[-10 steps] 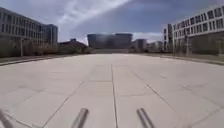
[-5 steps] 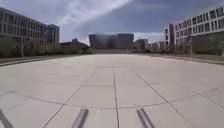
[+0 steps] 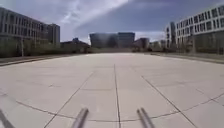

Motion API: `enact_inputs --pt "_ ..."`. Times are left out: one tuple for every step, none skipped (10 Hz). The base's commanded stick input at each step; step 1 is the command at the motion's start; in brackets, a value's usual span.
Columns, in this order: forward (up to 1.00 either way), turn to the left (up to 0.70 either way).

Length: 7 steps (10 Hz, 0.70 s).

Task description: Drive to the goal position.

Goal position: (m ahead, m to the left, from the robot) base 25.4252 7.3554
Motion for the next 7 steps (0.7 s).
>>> enact_inputs --pt "0.5 0.0" --pt "0.5 0.0" --pt "0.5 0.0" --pt "0.5 0.0" --pt "0.5 0.0" --pt "0.5 0.0" --pt "0.5 0.0"
